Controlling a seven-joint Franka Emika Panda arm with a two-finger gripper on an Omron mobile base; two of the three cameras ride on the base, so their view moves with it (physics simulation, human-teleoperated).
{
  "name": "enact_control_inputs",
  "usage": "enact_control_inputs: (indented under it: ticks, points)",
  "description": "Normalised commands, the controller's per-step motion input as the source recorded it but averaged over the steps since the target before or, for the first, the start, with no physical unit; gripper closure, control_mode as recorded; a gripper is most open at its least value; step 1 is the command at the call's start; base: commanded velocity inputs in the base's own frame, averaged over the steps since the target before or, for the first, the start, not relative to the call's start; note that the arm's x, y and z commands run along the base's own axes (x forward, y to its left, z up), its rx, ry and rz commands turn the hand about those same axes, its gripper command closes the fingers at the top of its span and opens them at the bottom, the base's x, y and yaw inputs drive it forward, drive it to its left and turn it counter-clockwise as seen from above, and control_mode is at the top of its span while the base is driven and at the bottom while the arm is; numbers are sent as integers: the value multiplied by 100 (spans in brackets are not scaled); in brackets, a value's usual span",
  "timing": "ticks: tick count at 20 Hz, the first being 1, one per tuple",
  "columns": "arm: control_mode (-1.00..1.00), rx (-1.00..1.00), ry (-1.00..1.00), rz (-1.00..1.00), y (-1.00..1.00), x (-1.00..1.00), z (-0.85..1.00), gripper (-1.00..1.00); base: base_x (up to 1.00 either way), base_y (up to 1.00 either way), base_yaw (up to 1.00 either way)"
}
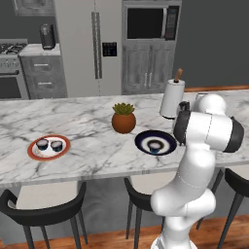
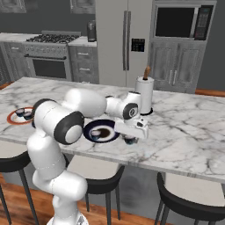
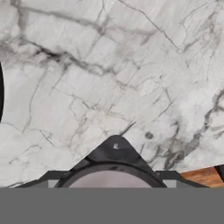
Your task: Place two yogurt containers on each plate.
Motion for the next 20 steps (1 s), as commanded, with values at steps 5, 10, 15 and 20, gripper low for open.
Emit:
enact_control_inputs:
  ticks: [5, 10, 15, 20]
  points:
    - [-100, 0, 18, 5, 63, 18, 7, 100, 0, 0, 0]
    - [-100, 0, 0, 0, 37, 20, 14, 100, 0, 0, 0]
    - [-100, 1, 0, 0, 31, 25, 0, 100, 0, 0, 0]
    - [-100, 4, 0, 0, 17, 35, 0, 100, 0, 0, 0]
